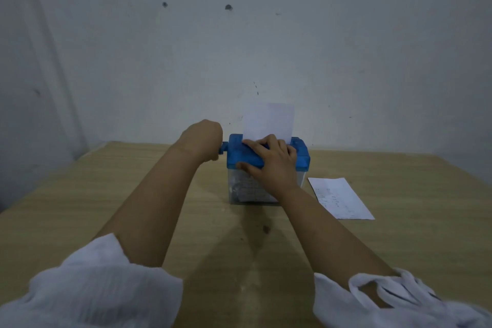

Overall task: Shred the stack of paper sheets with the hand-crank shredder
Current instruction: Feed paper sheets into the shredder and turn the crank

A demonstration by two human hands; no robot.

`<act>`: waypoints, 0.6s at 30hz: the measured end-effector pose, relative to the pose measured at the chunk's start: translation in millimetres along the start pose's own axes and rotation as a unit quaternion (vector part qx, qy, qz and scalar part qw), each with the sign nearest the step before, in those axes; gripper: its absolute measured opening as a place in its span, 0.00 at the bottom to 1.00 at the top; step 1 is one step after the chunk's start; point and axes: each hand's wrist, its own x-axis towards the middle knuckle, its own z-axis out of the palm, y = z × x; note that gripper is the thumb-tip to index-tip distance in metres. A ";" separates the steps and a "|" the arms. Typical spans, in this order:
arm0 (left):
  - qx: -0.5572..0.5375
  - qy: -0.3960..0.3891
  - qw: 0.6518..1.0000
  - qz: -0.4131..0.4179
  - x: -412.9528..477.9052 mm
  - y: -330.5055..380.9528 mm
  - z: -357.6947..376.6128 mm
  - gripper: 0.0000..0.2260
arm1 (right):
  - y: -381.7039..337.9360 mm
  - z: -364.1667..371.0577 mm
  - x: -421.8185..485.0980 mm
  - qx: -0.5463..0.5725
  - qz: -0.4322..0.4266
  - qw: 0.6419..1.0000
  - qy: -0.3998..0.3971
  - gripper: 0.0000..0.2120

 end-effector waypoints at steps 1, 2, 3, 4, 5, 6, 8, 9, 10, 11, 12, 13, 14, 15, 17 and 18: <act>-0.007 -0.014 1.000 0.010 -3.0 -1.4 5.1 0.12 | 0.3 0.5 0.5 -0.002 0.000 1.000 0.000 0.27; -0.019 -0.027 0.999 0.018 -5.4 -2.6 11.3 0.12 | 1.0 1.5 0.4 -0.004 -0.001 1.000 -0.003 0.27; -0.034 -0.038 0.998 0.025 -6.8 -4.1 17.8 0.11 | 1.6 2.5 0.1 -0.005 -0.003 1.000 -0.001 0.27; -0.054 -0.045 0.997 0.028 -7.5 -6.6 23.9 0.11 | 1.2 2.9 -0.5 -0.004 -0.004 1.000 0.005 0.29; -0.074 -0.049 0.996 0.031 -7.7 -9.5 28.5 0.12 | 0.7 3.4 -1.1 -0.003 -0.005 1.000 0.010 0.30; -0.106 -0.047 0.993 0.029 -7.7 -12.5 31.7 0.11 | 0.0 3.4 -1.2 -0.001 -0.009 1.000 0.014 0.32; -0.190 -0.035 0.981 0.009 -4.6 -19.0 36.7 0.11 | -0.1 4.6 -1.6 0.007 -0.014 1.000 0.025 0.31; -0.220 -0.032 0.975 0.002 -2.5 -20.6 39.5 0.11 | 0.5 5.1 -2.0 0.007 -0.015 0.999 0.031 0.31; -0.238 -0.031 0.971 -0.005 -1.2 -21.2 42.9 0.12 | 0.9 5.9 -2.0 0.003 -0.017 0.999 0.038 0.30; -0.247 -0.032 0.968 -0.014 0.8 -21.3 48.4 0.12 | 1.6 7.2 -2.0 -0.001 -0.021 0.999 0.048 0.29; -0.256 -0.029 0.966 -0.027 4.0 -21.0 54.8 0.13 | 2.0 8.8 -2.3 -0.003 -0.024 0.998 0.057 0.29; -0.267 -0.024 0.962 -0.042 6.9 -20.9 62.0 0.14 | 1.7 10.0 -3.0 -0.005 -0.026 0.998 0.065 0.28; -0.279 -0.014 0.959 -0.053 10.4 -20.7 69.2 0.14 | 1.8 11.2 -3.1 -0.007 -0.028 0.997 0.073 0.28; -0.291 0.004 0.955 -0.064 14.7 -20.3 75.2 0.13 | 2.0 12.2 -2.4 -0.008 -0.029 0.996 0.080 0.27; -0.330 0.065 0.938 -0.084 19.4 -20.5 85.6 0.08 | 2.0 13.0 -2.0 -0.009 -0.030 0.995 0.091 0.27; -0.349 0.092 0.928 -0.092 21.9 -19.0 89.9 0.07 | 2.9 14.0 -2.6 -0.011 -0.030 0.995 0.093 0.26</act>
